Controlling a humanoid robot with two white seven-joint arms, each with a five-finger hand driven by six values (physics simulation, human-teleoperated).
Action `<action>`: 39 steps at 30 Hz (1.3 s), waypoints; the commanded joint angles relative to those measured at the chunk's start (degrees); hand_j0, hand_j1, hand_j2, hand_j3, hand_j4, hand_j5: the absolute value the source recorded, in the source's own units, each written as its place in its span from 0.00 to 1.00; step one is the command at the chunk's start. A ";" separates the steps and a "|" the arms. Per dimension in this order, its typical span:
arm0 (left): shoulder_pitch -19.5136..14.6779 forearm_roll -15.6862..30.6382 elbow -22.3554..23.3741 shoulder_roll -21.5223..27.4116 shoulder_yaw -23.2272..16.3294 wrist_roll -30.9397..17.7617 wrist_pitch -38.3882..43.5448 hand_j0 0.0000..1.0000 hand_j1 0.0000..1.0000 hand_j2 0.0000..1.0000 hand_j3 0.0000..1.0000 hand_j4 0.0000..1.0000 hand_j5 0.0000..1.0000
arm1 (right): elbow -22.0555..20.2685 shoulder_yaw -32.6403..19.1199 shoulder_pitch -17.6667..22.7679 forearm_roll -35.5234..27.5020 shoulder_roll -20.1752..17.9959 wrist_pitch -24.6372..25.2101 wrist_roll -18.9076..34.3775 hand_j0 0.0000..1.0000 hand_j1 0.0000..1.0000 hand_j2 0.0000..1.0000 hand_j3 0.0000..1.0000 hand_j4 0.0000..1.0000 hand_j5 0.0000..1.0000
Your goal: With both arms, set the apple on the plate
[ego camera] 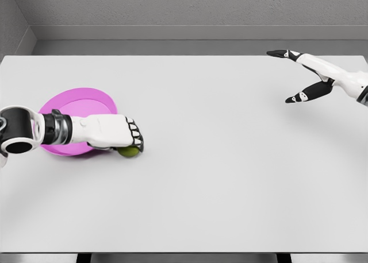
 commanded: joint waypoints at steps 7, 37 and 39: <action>0.00 0.51 0.02 -0.02 0.04 -0.22 0.02 0.46 0.46 0.46 0.46 0.46 0.46 | -0.04 -0.08 0.00 -0.47 -0.05 0.15 -0.02 1.00 1.00 1.00 1.00 1.00 1.00; -2.02 18.44 17.42 10.97 7.33 -2.07 0.02 1.00 1.00 1.00 1.00 1.00 1.00 | -0.75 -0.08 0.26 -0.47 -0.05 0.15 -0.02 1.00 1.00 1.00 1.00 1.00 1.00; -2.55 18.71 17.33 10.71 7.42 -1.71 0.02 1.00 1.00 1.00 1.00 1.00 1.00 | -0.66 0.01 0.26 -0.47 -0.14 0.15 -0.02 1.00 1.00 1.00 1.00 1.00 1.00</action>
